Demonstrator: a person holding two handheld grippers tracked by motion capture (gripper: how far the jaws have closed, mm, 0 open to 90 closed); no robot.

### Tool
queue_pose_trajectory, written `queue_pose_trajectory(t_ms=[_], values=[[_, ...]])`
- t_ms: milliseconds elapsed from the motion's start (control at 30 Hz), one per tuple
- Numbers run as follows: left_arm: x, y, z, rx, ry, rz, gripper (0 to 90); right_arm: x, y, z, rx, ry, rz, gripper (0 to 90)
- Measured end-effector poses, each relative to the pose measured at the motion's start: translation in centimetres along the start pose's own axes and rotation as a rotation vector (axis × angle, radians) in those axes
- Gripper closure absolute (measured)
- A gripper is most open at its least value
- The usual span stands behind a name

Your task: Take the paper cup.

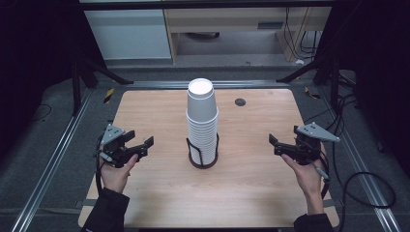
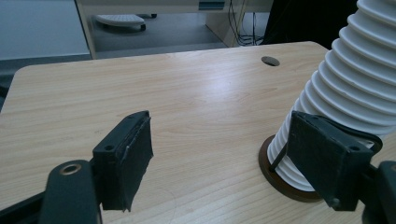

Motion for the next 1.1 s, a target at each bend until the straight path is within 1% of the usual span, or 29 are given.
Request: queue_pose_trajectory(t_ms=[100, 233, 300, 367, 467, 567, 667, 833, 967, 1067, 1100], values=[[0.4, 0.3, 0.1, -0.002, 0.01, -0.019, 21.5, -0.3, -0.2, -0.2, -0.012, -0.006, 0.009, 8.0], [0.8, 0.6, 0.3, 0.006, 0.02, -0.033, 21.4, -0.8, -0.4, -0.9, -0.054, 0.003, 0.023, 8.4], [1.0, 0.7, 0.4, 0.004, 0.032, -0.042, 21.4, -1.1, -0.4, -1.3, -0.065, 0.008, 0.025, 8.4], [1.1, 0.8, 0.4, 0.004, 0.036, -0.047, 21.2, -1.8, -0.5, -1.7, -0.073, -0.008, 0.035, 8.4], [1.3, 1.0, 0.4, 0.007, 0.037, -0.056, 21.2, -2.9, -0.7, -2.3, -0.093, -0.023, 0.05, 8.5], [1.4, 1.1, 0.2, 0.002, 0.038, -0.064, 21.0, -4.3, -0.6, -2.8, -0.112, -0.021, 0.071, 9.3], [1.4, 1.1, 0.0, -0.002, 0.034, -0.065, 20.9, -5.8, -0.5, -3.4, -0.12, -0.045, 0.085, 9.3], [1.6, 1.2, -0.3, -0.006, 0.029, -0.072, 20.8, -8.4, -0.2, -5.0, -0.159, -0.076, 0.119, 8.6], [1.7, 1.3, -0.4, -0.004, 0.024, -0.073, 20.4, -10.3, 0.1, -6.6, -0.207, -0.086, 0.137, 7.8], [1.9, 1.5, -0.4, -0.003, 0.029, -0.081, 20.1, -11.4, 0.2, -7.6, -0.239, -0.097, 0.153, 7.7], [1.9, 1.5, -0.4, -0.003, 0.029, -0.081, 20.0, -11.4, 0.2, -7.6, -0.239, -0.097, 0.153, 7.7]])
Point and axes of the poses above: each handheld gripper's, and its own axes: y roughly forward along the jaws, x roughly out of its underside, z roughly to its right, the point moved 9 cm from there along y, roughly forward along the jaws, and after that the axes turned 5 degrees about -y, right-handed, at the moved point
